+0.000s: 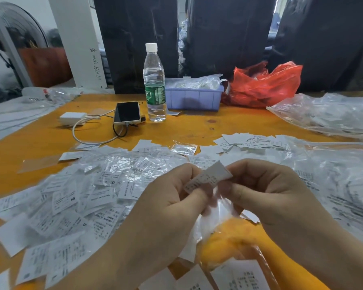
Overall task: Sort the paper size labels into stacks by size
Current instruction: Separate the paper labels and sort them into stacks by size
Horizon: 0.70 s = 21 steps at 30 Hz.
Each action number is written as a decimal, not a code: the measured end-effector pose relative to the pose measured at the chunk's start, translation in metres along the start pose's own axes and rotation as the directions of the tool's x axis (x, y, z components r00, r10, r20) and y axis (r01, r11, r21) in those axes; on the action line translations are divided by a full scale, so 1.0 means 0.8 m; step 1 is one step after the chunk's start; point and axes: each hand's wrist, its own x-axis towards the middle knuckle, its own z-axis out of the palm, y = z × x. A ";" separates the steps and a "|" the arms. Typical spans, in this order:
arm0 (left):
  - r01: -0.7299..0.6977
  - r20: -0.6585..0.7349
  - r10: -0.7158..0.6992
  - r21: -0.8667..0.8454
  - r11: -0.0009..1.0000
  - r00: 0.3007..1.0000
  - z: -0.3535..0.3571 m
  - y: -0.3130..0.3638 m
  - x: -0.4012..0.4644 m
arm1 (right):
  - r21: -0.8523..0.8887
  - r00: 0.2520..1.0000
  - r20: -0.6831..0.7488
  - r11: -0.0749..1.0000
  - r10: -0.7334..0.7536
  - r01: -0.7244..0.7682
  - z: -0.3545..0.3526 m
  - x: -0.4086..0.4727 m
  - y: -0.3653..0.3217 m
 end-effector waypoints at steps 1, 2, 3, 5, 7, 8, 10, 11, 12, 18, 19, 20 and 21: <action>0.009 0.007 -0.009 -0.014 1.000 1.000 0.000 0.000 0.001 | 0.007 1.000 -0.023 1.000 0.002 -0.002 -0.001 0.000 -0.001; 0.023 0.013 -0.023 -0.042 0.999 1.000 0.000 0.000 0.001 | 0.022 0.999 -0.042 1.000 0.006 -0.005 -0.002 0.001 -0.002; 0.041 0.021 -0.040 -0.084 0.996 0.999 0.000 -0.001 0.002 | 0.031 0.998 -0.058 0.999 0.010 -0.008 -0.002 0.000 -0.002; 0.063 0.048 -0.056 -0.153 0.986 0.997 -0.001 -0.002 0.003 | 0.011 0.997 -0.078 1.000 0.010 -0.009 -0.002 0.000 -0.001; 0.065 0.071 -0.053 -0.176 0.982 0.996 0.000 -0.003 0.003 | -0.019 0.997 -0.081 1.000 0.008 -0.009 -0.003 -0.002 -0.001; 0.061 0.071 -0.050 -0.176 0.982 0.996 0.000 -0.003 0.004 | -0.024 0.997 -0.072 1.000 0.006 -0.008 -0.004 -0.003 -0.002; 0.054 0.055 -0.046 -0.154 0.987 0.997 -0.002 -0.005 0.003 | -0.017 0.999 -0.049 1.000 0.003 -0.004 -0.006 -0.004 -0.006; 0.050 0.047 -0.044 -0.140 0.989 0.998 -0.004 -0.005 0.002 | -0.015 0.999 -0.044 1.000 0.001 -0.001 -0.007 -0.004 -0.007; 0.048 0.044 -0.043 -0.128 0.991 0.998 -0.004 -0.004 0.002 | -0.016 0.999 -0.045 1.000 -0.004 0.003 -0.008 -0.004 -0.008; 0.054 0.019 -0.053 -0.021 0.998 0.998 -0.009 0.001 0.000 | -0.045 0.999 -0.049 0.999 -0.013 0.011 -0.010 -0.003 -0.009; 0.061 0.011 -0.061 -0.018 0.998 0.998 -0.009 0.001 0.000 | -0.048 0.999 -0.044 0.999 -0.010 0.008 -0.010 -0.004 -0.008; 0.067 0.006 -0.067 -0.026 0.997 0.998 -0.008 0.002 -0.001 | -0.047 0.999 -0.041 0.999 -0.012 0.010 -0.009 -0.004 -0.008; 0.074 0.005 -0.074 -0.036 0.997 0.997 -0.008 0.003 -0.002 | -0.044 0.999 -0.039 0.999 -0.015 0.013 -0.009 -0.004 -0.008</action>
